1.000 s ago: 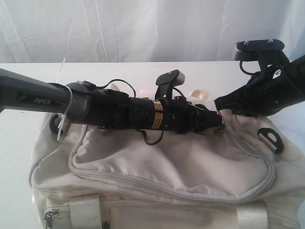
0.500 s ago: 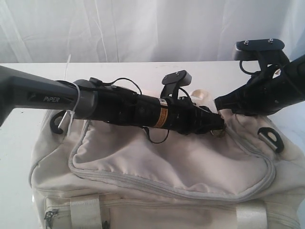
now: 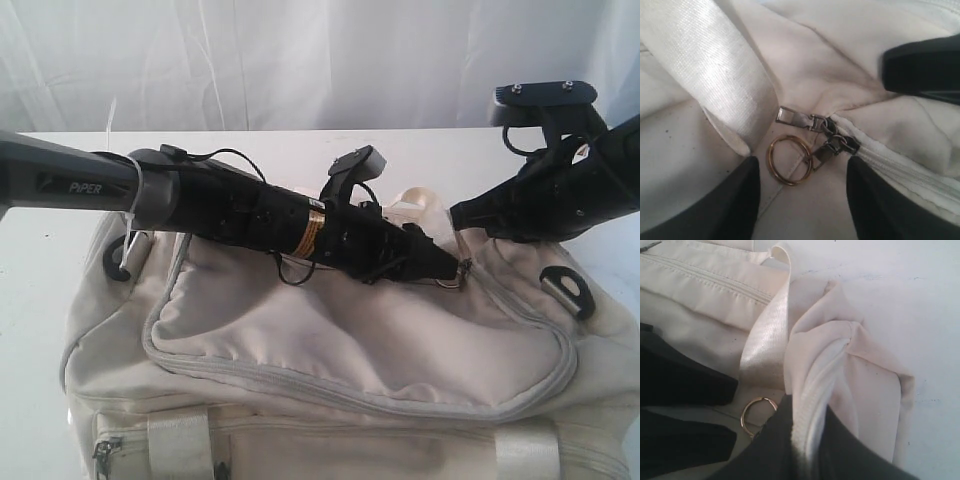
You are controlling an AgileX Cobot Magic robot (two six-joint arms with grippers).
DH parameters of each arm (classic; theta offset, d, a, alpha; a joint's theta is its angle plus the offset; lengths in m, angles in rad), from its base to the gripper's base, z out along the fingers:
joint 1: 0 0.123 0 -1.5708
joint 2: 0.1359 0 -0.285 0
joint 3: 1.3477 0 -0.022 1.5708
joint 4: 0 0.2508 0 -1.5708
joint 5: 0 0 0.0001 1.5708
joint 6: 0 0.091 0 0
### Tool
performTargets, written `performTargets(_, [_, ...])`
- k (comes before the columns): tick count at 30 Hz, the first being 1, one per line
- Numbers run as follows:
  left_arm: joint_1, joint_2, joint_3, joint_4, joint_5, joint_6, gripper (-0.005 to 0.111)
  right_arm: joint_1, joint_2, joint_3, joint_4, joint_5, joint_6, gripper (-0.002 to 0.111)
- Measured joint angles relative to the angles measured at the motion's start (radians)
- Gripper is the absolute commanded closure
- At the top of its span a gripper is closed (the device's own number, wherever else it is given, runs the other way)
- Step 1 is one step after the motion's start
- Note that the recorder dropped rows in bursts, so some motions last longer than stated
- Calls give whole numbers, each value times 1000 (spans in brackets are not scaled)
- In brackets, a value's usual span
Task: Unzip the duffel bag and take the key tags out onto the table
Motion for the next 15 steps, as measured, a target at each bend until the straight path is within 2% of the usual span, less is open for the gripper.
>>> performTargets(15, [-8,25,-9,15,22,-11,49,0,0,0,0,-7,0,108])
